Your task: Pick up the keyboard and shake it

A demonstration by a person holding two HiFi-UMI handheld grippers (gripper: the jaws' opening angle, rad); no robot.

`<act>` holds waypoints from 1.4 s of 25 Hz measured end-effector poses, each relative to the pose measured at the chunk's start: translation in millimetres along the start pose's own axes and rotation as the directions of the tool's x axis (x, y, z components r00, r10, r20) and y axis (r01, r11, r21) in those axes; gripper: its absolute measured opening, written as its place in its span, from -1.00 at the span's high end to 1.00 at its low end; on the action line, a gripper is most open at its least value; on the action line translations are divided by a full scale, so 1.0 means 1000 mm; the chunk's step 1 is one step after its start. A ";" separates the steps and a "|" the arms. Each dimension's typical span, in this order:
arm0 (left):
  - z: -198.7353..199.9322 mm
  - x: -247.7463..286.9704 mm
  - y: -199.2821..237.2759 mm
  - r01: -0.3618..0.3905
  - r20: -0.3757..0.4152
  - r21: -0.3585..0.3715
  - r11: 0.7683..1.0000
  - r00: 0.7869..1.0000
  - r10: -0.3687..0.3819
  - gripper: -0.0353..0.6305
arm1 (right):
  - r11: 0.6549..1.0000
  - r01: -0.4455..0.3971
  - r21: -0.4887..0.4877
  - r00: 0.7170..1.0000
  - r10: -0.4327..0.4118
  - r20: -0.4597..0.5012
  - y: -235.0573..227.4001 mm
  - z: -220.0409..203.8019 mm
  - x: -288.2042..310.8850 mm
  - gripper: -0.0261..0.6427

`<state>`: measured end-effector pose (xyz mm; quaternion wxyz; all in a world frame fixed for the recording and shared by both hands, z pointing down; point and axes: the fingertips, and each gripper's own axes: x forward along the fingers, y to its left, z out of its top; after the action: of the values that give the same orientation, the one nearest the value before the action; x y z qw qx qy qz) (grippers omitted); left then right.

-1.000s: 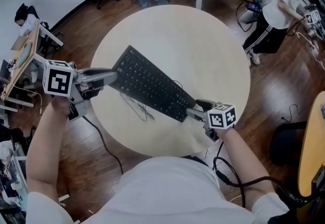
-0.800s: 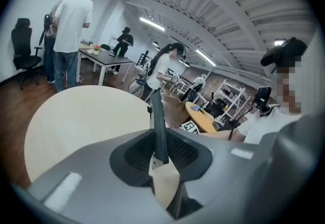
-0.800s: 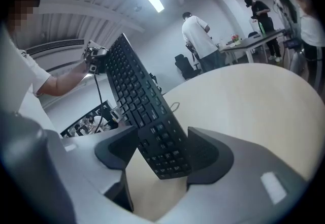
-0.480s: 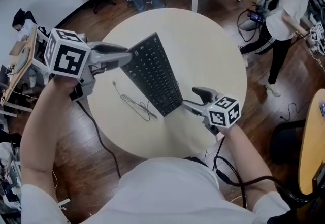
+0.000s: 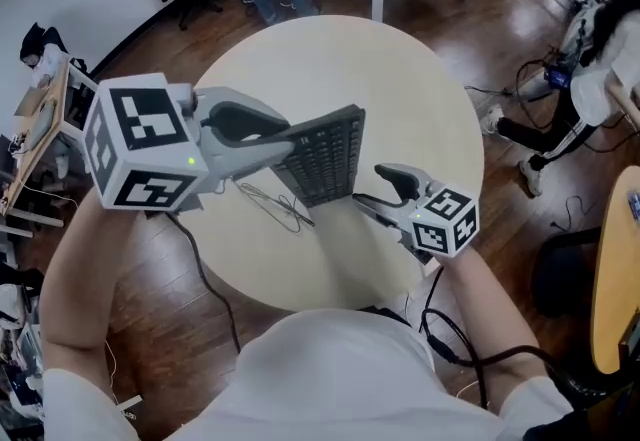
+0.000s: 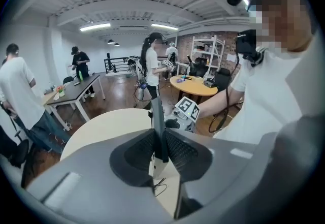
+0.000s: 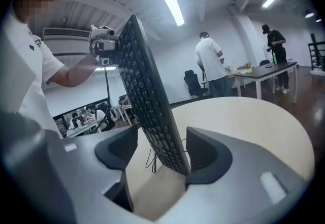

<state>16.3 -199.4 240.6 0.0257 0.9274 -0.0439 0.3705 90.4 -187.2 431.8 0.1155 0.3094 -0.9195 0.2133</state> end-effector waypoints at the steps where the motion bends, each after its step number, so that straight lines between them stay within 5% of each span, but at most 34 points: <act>1: 0.000 0.000 -0.008 0.006 -0.003 0.031 1.000 1.000 -0.006 0.70 | 1.000 0.002 -0.027 1.000 -0.002 -0.001 0.003 0.004 -0.001 0.03; 7: -0.013 -0.003 -0.052 0.026 -0.026 0.184 0.983 0.999 -0.022 0.69 | 0.973 -0.009 -0.231 1.000 0.005 -0.016 0.028 0.023 0.001 0.03; 14: -0.024 0.001 -0.091 0.040 -0.020 0.272 0.961 0.999 -0.036 0.69 | 0.945 -0.102 -0.309 0.995 0.092 -0.048 0.058 0.024 -0.001 0.07; 20: -0.045 -0.001 -0.118 0.068 -0.030 0.353 0.933 0.998 -0.061 0.68 | 0.876 -0.151 -0.458 0.986 0.100 -0.134 0.088 0.015 0.004 0.19; 31: -0.094 -0.009 -0.146 0.169 -0.090 0.413 0.895 0.985 -0.144 0.61 | 0.755 -0.172 -0.633 0.974 0.033 -0.225 0.123 -0.013 0.020 0.57; 35: -0.119 -0.002 -0.150 0.201 -0.106 0.371 0.907 0.979 -0.174 0.56 | 0.709 -0.143 -0.690 0.968 -0.045 -0.247 0.122 -0.028 0.029 0.58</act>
<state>-51.6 -40.4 322.5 -0.1174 0.9011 0.1188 0.4001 -5.8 -101.3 427.3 0.3316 0.1887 -0.9175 -0.1128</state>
